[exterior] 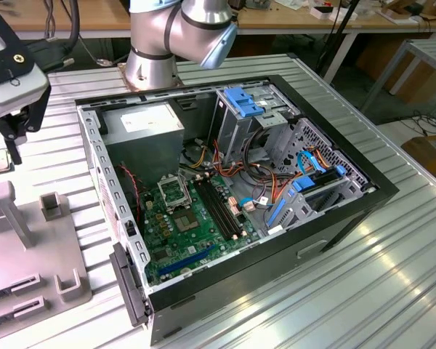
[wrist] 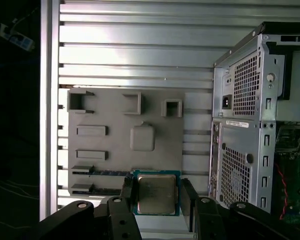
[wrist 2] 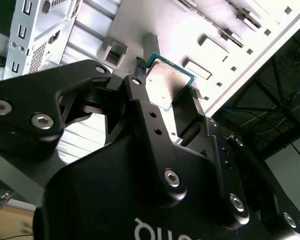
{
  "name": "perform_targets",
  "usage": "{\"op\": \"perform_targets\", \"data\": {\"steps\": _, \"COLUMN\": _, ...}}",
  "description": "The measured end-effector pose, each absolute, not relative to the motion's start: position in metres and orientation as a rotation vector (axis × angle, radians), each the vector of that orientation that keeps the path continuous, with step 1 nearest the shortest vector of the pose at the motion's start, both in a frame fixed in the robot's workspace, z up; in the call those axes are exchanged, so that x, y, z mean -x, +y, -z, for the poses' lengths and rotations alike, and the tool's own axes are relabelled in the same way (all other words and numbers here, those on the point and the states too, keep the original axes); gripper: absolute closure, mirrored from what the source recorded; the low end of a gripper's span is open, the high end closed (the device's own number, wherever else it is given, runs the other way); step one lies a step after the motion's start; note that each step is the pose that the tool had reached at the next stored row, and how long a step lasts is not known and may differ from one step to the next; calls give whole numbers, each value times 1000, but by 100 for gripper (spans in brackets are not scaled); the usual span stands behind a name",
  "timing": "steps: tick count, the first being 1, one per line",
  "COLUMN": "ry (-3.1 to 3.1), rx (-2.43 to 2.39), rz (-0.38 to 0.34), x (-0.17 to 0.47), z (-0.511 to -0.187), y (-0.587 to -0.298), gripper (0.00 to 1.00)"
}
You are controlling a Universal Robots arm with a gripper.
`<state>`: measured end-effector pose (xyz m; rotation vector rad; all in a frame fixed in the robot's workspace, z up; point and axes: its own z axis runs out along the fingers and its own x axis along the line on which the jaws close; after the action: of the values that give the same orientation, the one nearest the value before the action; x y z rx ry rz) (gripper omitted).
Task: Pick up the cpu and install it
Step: 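Pick up the cpu and move it towards the insertion slot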
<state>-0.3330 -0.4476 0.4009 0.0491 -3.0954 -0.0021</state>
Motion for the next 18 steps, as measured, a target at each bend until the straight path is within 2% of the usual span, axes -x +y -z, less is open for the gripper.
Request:
{"op": "perform_targets", "data": {"steps": 13, "ry": -3095, "rx": -49, "rz": 2, "x": 313, "z": -401, "y": -448, "gripper": 53}}
{"op": "perform_targets", "data": {"steps": 18, "ry": -3095, "rx": -49, "rz": 2, "x": 271, "z": -401, "y": -448, "gripper": 53}}
